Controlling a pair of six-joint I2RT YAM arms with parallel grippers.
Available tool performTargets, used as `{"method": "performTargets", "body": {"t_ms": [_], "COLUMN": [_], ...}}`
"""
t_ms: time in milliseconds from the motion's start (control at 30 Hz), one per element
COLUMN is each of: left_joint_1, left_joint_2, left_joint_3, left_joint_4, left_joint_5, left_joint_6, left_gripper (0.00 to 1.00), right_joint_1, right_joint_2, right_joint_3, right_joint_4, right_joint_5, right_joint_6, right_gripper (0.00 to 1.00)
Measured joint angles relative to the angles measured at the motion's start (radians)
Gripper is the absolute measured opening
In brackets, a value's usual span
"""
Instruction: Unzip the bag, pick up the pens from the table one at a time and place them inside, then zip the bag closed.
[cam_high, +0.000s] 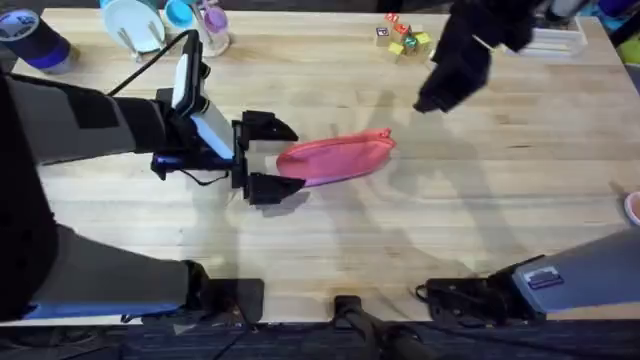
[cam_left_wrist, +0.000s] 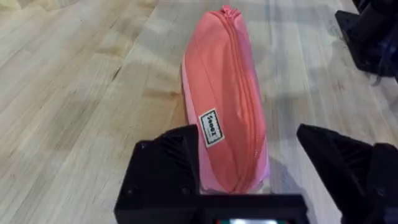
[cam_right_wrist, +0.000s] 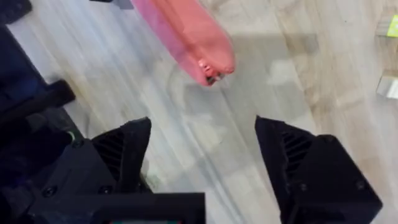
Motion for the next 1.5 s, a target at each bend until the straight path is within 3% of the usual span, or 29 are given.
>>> {"method": "performTargets", "body": {"t_ms": [433, 600, 767, 867, 967, 1167, 1500], "left_joint_1": [0.0, 0.0, 0.0, 0.0, 0.0, 0.0, 0.0], "left_joint_2": [0.0, -0.005, -0.091, -0.168, -0.249, -0.393, -0.571], "left_joint_3": [0.003, 0.072, 0.22, 0.313, 0.394, 0.491, 0.534], "left_joint_4": [0.034, -0.098, -0.3, -0.388, -0.429, -0.43, -0.431], "left_joint_5": [0.0, -0.036, -0.173, -0.262, -0.365, -0.559, -0.894], "left_joint_6": [0.002, 0.002, -0.001, -0.043, -0.144, -0.436, -0.962], "left_gripper": [0.995, 0.996, 0.996, 0.995, 0.995, 0.995, 0.995], "right_joint_1": [0.0, 0.0, 0.0, 0.0, 0.0, 0.0, 0.0], "right_joint_2": [-0.347, -0.391, -0.392, -0.391, -0.382, -0.355, -0.28], "right_joint_3": [-0.356, -0.382, -0.385, -0.385, -0.385, -0.386, -0.386], "right_joint_4": [0.076, 0.089, 0.099, 0.104, 0.115, 0.179, 0.358], "right_joint_5": [0.007, 0.007, 0.006, 0.006, 0.006, 0.006, 0.005], "right_joint_6": [-0.001, -0.001, -0.001, -0.001, 0.0, 0.087, 0.548], "right_gripper": [0.997, 0.997, 0.997, 0.997, 0.997, 0.997, 0.997]}}
